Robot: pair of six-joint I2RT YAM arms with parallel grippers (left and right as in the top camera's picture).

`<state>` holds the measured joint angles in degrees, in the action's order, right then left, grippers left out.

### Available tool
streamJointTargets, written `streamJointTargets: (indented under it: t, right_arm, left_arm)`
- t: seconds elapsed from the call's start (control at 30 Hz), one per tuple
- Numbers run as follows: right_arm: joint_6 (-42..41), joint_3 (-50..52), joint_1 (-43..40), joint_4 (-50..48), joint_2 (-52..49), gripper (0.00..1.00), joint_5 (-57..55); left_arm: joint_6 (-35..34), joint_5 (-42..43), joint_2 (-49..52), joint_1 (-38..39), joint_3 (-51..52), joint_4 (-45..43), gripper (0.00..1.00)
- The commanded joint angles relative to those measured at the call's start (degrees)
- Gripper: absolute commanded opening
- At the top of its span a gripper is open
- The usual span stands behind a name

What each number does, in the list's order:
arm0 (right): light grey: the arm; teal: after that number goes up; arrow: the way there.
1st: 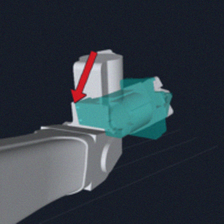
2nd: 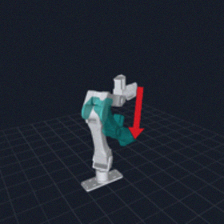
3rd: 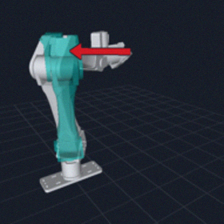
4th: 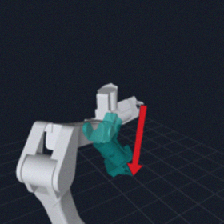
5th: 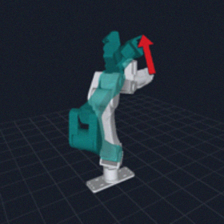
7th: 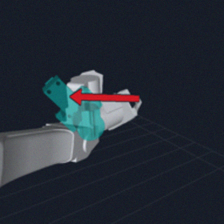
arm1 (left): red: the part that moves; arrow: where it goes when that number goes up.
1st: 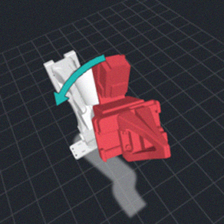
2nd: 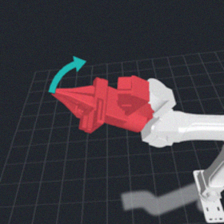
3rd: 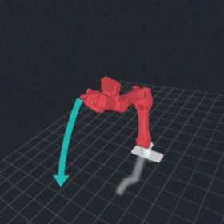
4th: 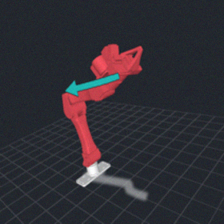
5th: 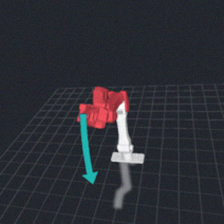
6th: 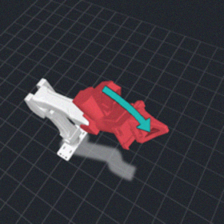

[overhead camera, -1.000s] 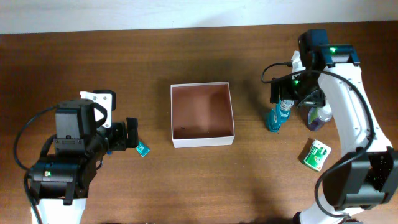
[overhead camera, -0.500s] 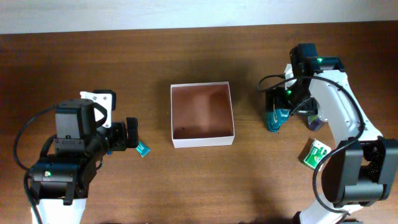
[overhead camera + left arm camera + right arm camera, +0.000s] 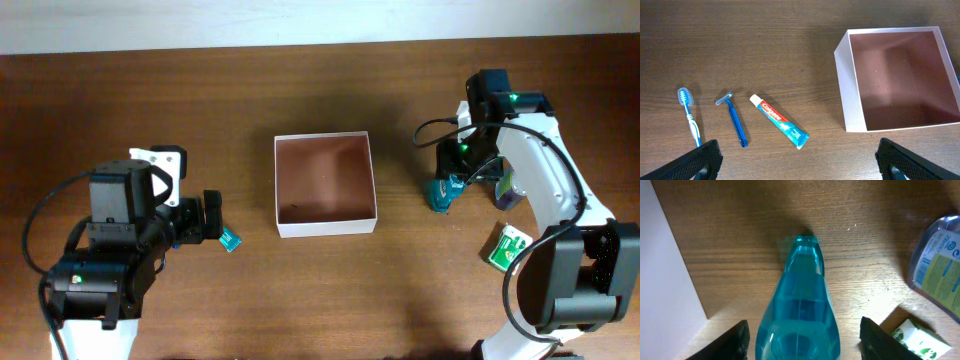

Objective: Pack container
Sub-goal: 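Lower the right gripper onto the blue Listerine bottle and grasp it, then carry the Listerine bottle left and lower it into the box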

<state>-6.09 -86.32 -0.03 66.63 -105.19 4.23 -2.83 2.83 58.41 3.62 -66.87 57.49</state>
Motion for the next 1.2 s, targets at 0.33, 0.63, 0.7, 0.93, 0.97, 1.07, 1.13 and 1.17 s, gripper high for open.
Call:
streamJointTargets:
  t: [0.33,0.63,0.7,0.93,0.97,1.07,1.13,1.17]
  right_arm:
    - [-0.2,0.2,0.1,0.4,-0.3,0.40,0.1]
    - [-0.2,0.2,0.1,0.5,-0.3,0.27,0.1]
    - [-0.1,0.0,0.1,0.7,-0.2,0.26,0.1]
    - [-0.2,-2.7,0.3,3.0,3.2,0.04,0.1]
    - [-0.1,-4.3,0.9,3.9,4.6,0.04,0.1]
    - [-0.2,-8.9,3.5,6.9,7.9,0.04,0.1]
    - [-0.4,-12.3,6.3,9.3,9.7,0.04,0.1]
    - [-0.7,-14.3,8.1,10.5,10.4,0.04,0.1]
  left_arm:
    - [-0.5,0.4,0.0,0.0,-1.1,0.1,0.99]
    - [-0.5,0.4,0.0,0.0,-1.1,0.1,0.99]
    - [-0.5,0.4,0.0,0.0,-1.1,0.1,0.99]
    - [-0.5,0.4,0.0,0.0,-1.1,0.0,0.99]
    - [-0.5,0.4,0.0,0.0,-1.1,0.0,0.99]
    - [-0.5,0.4,0.0,0.0,-1.1,0.1,0.99]
    - [-0.5,0.4,0.0,0.0,-1.1,0.1,0.99]
    - [-0.5,0.4,0.0,0.0,-1.1,0.1,0.99]
